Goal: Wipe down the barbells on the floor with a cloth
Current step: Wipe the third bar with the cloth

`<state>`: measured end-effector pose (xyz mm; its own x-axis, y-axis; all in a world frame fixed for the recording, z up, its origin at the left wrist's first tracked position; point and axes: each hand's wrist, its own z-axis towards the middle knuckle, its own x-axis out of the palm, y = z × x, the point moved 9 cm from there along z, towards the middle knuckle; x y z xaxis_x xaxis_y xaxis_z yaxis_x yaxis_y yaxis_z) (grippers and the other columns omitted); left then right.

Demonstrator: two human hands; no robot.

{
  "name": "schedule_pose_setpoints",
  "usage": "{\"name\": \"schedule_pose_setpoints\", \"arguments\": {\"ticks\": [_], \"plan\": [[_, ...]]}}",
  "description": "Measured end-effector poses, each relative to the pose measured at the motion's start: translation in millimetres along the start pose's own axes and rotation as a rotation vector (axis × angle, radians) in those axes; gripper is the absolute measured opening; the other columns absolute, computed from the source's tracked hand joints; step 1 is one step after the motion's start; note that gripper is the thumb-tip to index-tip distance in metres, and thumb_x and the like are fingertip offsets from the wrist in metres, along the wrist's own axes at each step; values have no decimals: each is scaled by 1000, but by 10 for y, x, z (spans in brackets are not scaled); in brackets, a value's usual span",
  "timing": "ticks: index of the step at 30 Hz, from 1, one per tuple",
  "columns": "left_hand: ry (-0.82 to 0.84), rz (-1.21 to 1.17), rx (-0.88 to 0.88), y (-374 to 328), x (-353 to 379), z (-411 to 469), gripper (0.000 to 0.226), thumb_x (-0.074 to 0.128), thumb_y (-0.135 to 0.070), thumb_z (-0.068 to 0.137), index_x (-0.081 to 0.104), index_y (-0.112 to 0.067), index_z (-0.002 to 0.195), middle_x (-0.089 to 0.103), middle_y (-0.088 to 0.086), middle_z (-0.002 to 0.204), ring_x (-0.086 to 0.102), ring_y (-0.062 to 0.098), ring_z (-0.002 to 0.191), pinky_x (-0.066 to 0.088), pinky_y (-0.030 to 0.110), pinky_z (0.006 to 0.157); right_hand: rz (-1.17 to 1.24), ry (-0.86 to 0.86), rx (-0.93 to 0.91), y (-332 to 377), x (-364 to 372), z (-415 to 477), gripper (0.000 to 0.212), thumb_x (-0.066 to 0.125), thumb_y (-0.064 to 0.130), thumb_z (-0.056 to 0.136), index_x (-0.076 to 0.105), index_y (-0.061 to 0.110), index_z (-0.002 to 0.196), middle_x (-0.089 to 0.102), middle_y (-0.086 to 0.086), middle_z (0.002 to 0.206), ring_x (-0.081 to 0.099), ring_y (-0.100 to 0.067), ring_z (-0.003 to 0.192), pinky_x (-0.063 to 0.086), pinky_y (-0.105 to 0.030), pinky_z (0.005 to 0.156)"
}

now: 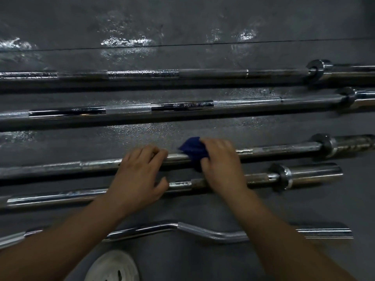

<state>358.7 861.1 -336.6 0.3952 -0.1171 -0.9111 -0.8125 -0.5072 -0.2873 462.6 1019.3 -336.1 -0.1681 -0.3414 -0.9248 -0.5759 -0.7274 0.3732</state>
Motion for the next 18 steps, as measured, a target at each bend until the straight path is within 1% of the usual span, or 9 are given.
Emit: {"name": "schedule_pose_setpoints", "arguments": {"ticks": [1, 4, 5, 6, 9, 10, 12, 14, 18], "plan": [[-4, -2, 8, 2, 6, -4, 61, 48, -49, 75, 55, -19, 127, 52, 4, 121, 50, 29, 106, 44, 44, 93, -23, -5, 53, -175, -57, 48, 39, 57, 10, 76, 64, 10, 114, 67, -11, 106, 55, -32, 94, 43, -38, 85], [-5, 5, 23, 4, 24, -4, 61, 49, -49, 76, 54, -18, 128, 51, 5, 129, 50, 30, 112, 44, 46, 97, -69, -190, 414, -707, -294, -68, 30, 55, 11, 80, 66, 9, 107, 66, -13, 105, 54, -34, 95, 36, -36, 85], [-2, 10, 30, -18, 28, 4, 62, 49, -49, 76, 53, -17, 129, 51, 7, 133, 51, 31, 114, 43, 46, 98, -52, -202, 393, -562, -251, -97, 29, 54, 10, 79, 66, 9, 105, 66, -12, 104, 54, -35, 95, 36, -36, 85], [5, 10, 34, -45, 32, 16, 63, 48, -49, 76, 53, -16, 130, 52, 8, 135, 51, 31, 116, 42, 47, 100, -19, -160, 291, -276, -142, -79, 30, 54, 10, 76, 67, 10, 104, 66, -11, 102, 54, -34, 93, 37, -36, 84], [5, 2, 51, -102, 15, 29, 66, 47, -48, 76, 53, -14, 132, 53, 9, 136, 52, 32, 119, 41, 46, 102, 101, 77, -59, 348, 104, -71, 41, 58, 8, 74, 66, 13, 114, 63, -7, 108, 51, -27, 99, 43, -35, 89], [-1, 5, 56, -97, 5, 14, 66, 47, -47, 76, 53, -13, 132, 53, 9, 136, 52, 31, 118, 41, 46, 102, 113, 98, -70, 268, 55, -53, 45, 59, 5, 74, 65, 13, 118, 62, -7, 111, 51, -26, 101, 45, -36, 91], [-11, 8, 55, -48, -3, -36, 64, 48, -45, 77, 55, -13, 131, 54, 10, 136, 52, 31, 118, 40, 45, 101, 62, 30, 53, -129, -112, -131, 50, 62, 1, 73, 63, 13, 122, 58, -8, 117, 49, -26, 105, 47, -38, 93], [-12, 2, 48, 0, 10, -71, 63, 48, -45, 77, 56, -12, 131, 54, 10, 137, 52, 32, 119, 40, 46, 102, 27, 6, 153, -373, -189, -293, 52, 66, 1, 74, 59, 15, 124, 50, -6, 123, 45, -24, 111, 44, -33, 93], [-20, 4, 43, 17, -17, -57, 63, 48, -44, 77, 54, -13, 131, 53, 10, 139, 50, 31, 122, 37, 45, 104, -16, -22, 119, -378, -168, -53, 34, 71, 4, 76, 63, 16, 106, 51, -5, 108, 50, -25, 99, 40, -29, 79]]}}
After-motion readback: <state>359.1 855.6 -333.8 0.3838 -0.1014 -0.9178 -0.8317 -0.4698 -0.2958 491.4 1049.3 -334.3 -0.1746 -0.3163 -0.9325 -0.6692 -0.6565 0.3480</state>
